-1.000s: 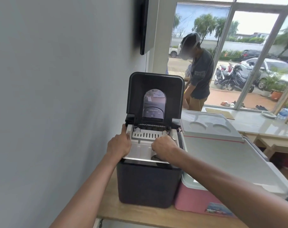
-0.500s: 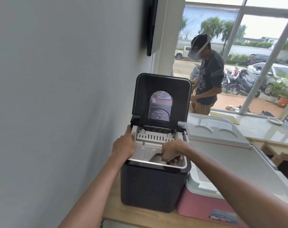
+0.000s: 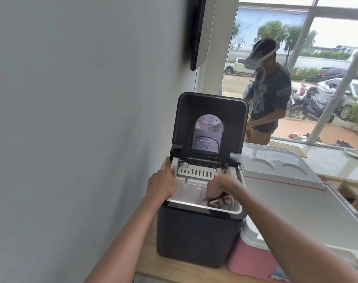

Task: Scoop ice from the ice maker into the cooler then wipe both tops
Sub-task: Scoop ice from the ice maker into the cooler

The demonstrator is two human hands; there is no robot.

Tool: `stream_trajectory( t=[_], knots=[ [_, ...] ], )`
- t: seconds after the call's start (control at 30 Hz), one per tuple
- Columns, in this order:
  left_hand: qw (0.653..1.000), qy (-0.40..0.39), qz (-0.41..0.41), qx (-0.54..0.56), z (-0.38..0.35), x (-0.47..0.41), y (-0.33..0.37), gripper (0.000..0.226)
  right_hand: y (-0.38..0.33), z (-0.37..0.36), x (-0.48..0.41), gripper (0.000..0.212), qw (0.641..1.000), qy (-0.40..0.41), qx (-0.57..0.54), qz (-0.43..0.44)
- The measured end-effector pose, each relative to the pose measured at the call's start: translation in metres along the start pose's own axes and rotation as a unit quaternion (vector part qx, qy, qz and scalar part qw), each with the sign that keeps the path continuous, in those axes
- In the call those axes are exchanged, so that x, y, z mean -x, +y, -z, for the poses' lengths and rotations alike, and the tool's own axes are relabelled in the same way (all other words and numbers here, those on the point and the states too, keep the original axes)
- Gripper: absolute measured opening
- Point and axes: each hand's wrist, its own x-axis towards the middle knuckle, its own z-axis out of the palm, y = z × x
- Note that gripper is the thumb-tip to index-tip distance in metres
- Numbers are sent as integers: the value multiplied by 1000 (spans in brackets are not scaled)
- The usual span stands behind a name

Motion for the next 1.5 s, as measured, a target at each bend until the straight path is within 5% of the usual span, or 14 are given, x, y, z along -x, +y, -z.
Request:
stream_trajectory(
  t=[0.3,0.5,0.73,1.0,1.27,1.5],
  knots=[
    [1000,10,-5,3,0,0,-1,54,-9,-13,-27,38,981,35,-189,10],
    [1000,15,-9,8,-2,-1,0,52,-10,-30,-27,28,964,193,-177,50],
    [1000,16,-5,16,-2,0,-1,52,-5,-23,-38,16,956,110,-269,36],
    [999,17,-5,27,1,1,1,52,1,-29,-59,52,948,153,-275,51],
    [998,17,12,63,3,1,-1,48,2,-26,-41,37,942,211,-235,115],
    [989,24,64,132,6,5,-2,41,10,-19,-4,40,933,108,-308,154]
  ],
)
